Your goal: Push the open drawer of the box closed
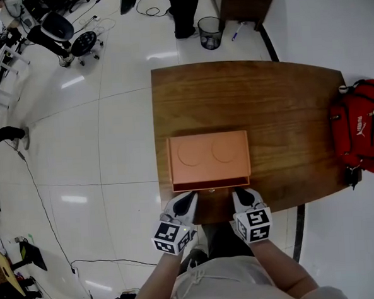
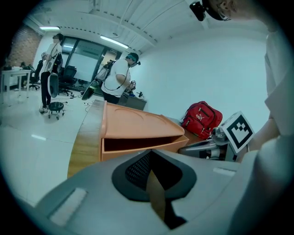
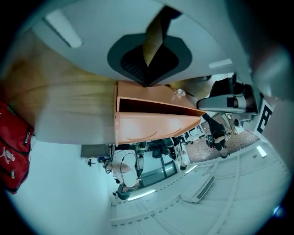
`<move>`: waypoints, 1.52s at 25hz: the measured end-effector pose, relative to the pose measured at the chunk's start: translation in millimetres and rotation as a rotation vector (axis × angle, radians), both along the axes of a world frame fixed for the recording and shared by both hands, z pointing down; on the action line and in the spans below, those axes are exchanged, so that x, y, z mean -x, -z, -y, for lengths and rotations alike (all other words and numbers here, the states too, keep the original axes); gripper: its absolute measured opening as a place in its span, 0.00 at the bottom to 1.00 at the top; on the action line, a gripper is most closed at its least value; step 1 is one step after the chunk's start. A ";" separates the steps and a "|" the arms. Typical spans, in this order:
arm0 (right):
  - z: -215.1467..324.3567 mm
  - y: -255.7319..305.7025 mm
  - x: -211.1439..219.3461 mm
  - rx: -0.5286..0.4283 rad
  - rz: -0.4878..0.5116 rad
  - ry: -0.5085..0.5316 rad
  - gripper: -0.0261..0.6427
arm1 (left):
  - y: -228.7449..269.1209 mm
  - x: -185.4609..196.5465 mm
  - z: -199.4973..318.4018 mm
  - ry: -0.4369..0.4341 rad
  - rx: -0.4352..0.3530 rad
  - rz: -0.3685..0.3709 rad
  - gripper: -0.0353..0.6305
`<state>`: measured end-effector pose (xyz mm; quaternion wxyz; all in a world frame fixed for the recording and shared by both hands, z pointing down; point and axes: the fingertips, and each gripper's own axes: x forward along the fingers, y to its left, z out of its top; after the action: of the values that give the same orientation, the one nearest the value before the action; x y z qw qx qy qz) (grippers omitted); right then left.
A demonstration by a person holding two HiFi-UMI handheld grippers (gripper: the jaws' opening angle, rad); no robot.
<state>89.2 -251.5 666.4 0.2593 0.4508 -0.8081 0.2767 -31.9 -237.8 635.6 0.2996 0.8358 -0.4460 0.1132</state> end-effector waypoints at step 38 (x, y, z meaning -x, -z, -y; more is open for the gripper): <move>-138.0 204.3 8.9 -0.538 0.078 0.019 0.05 | 210.3 17.2 -144.7 -0.003 -0.525 -0.029 0.06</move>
<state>80.3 -113.5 462.0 0.1014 0.4849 -0.8661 0.0668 -49.1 -93.1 425.3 0.0786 0.8871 -0.4544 -0.0179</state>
